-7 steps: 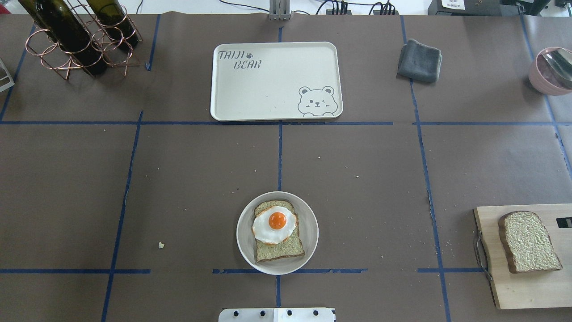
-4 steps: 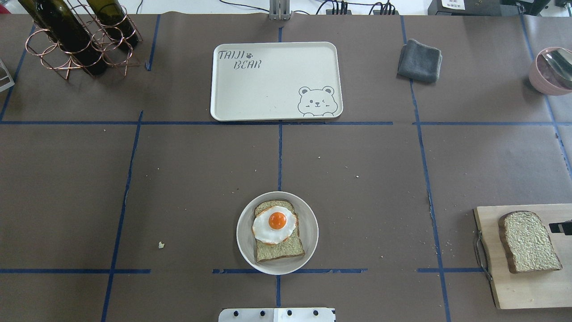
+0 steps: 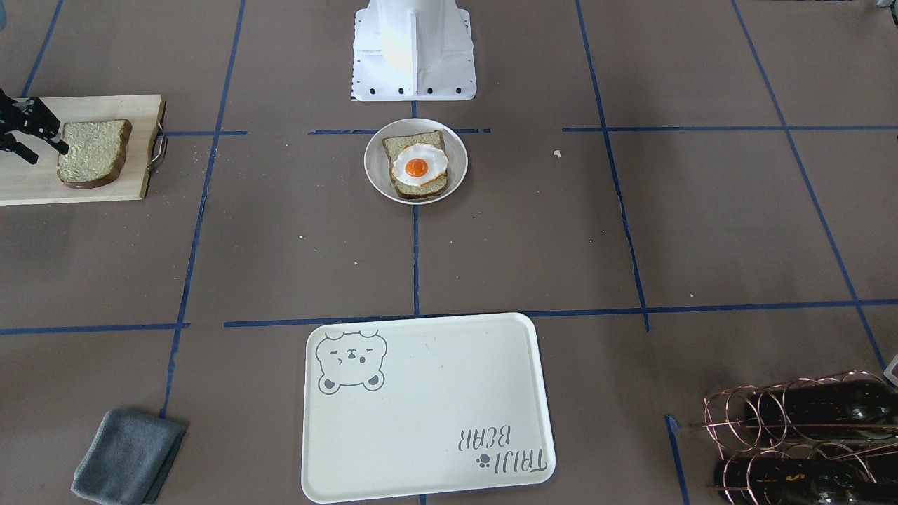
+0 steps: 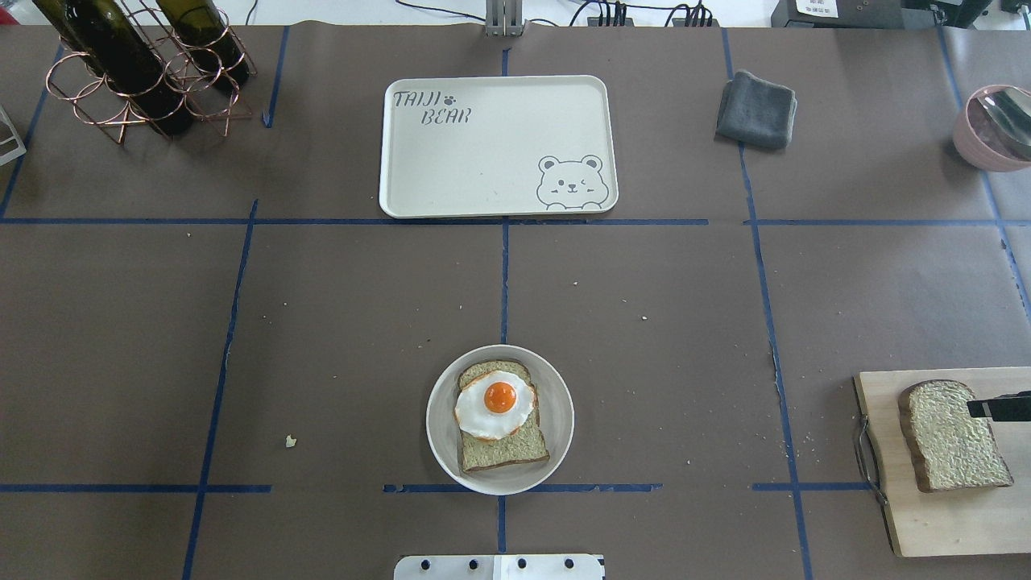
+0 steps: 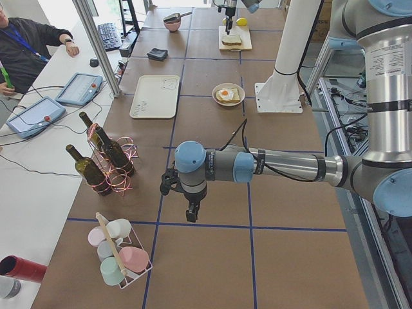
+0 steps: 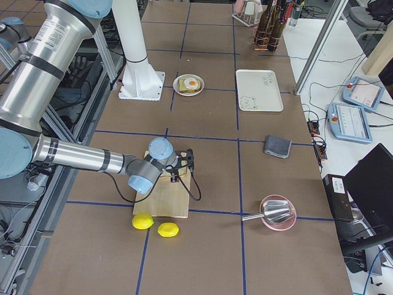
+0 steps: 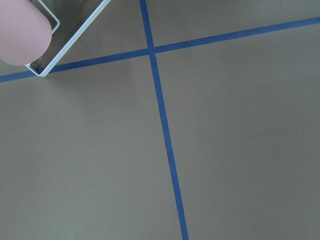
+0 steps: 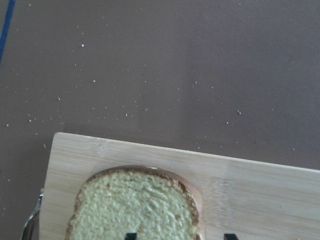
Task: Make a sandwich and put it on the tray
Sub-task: 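Lower the right gripper onto the bread slice on the wooden board and grasp it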
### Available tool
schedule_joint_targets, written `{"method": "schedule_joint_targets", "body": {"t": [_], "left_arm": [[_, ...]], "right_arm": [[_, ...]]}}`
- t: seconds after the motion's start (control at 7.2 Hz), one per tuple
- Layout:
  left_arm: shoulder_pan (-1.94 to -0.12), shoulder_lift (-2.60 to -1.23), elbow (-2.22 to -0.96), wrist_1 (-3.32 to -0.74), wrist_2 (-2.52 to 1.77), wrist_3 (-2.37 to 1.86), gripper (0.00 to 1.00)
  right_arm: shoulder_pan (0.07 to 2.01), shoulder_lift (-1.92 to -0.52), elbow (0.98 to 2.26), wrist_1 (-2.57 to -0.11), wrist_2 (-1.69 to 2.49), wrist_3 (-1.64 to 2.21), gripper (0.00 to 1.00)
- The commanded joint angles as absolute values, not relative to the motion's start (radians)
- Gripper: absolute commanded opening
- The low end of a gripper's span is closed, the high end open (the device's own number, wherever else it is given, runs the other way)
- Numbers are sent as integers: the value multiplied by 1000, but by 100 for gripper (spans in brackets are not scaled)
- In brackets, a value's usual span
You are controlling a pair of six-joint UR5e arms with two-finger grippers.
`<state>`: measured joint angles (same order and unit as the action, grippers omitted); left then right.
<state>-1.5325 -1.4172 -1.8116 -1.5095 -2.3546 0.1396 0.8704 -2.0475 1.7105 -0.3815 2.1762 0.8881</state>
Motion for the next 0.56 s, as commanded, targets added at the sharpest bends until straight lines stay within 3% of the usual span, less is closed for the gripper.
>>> {"method": "schedule_joint_targets", "body": {"t": [0.0, 0.42], "left_arm": [[-1532, -1417, -1812, -1509, -2355, 140, 100], [-1532, -1416, -1812, -1509, -2355, 140, 100]], "right_arm": [[833, -2042, 1701, -380, 2149, 902, 61], [825, -2042, 1698, -380, 2149, 902, 55]]}}
